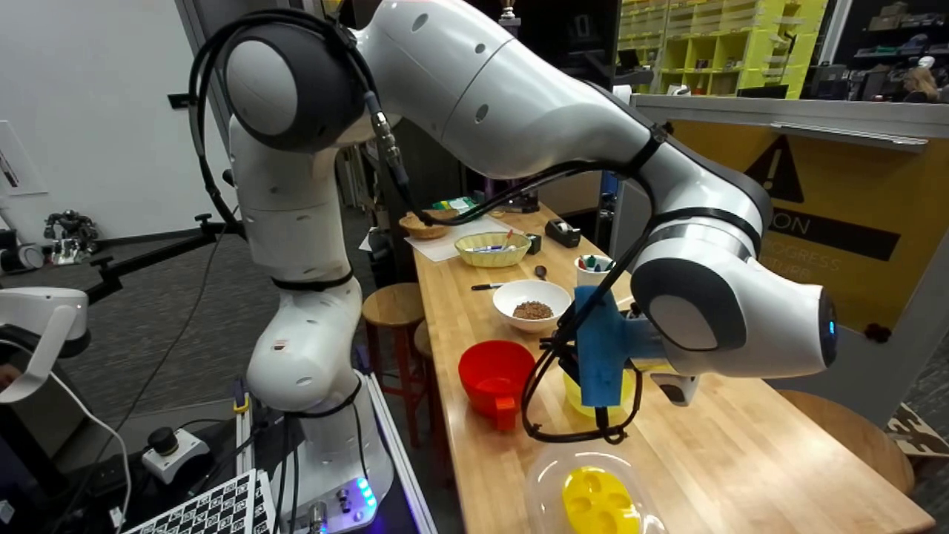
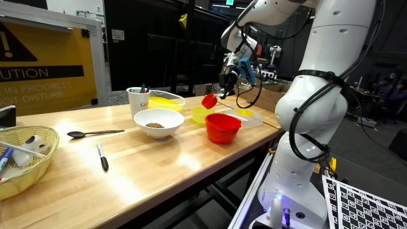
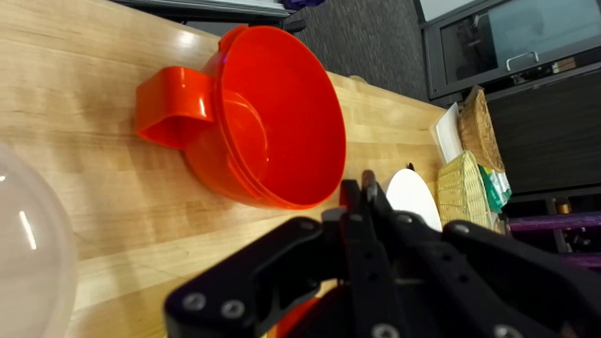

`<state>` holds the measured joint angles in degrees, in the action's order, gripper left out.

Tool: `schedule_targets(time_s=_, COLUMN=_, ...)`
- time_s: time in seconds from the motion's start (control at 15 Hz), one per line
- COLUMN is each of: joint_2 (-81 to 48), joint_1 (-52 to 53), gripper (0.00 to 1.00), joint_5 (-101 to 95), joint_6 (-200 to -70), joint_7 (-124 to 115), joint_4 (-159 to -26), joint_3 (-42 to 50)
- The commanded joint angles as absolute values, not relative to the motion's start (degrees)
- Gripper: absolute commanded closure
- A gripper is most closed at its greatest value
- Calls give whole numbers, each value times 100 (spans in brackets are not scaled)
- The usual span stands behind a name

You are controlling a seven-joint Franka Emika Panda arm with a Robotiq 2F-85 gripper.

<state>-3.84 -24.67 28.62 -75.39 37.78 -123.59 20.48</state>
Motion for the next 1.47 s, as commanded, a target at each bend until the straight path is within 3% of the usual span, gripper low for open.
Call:
schedule_targets(time_s=0.0, joint_2=61, joint_1=-2389, gripper=99, joint_5=2647, joint_6=-7828, joint_7=3696, joint_4=-12718, joint_3=2095)
schedule_targets(time_s=1.4, joint_2=2004, joint_1=-1833, gripper=99, joint_5=957, joint_6=-9765, joint_7=2882, joint_4=-14045, joint_3=1879)
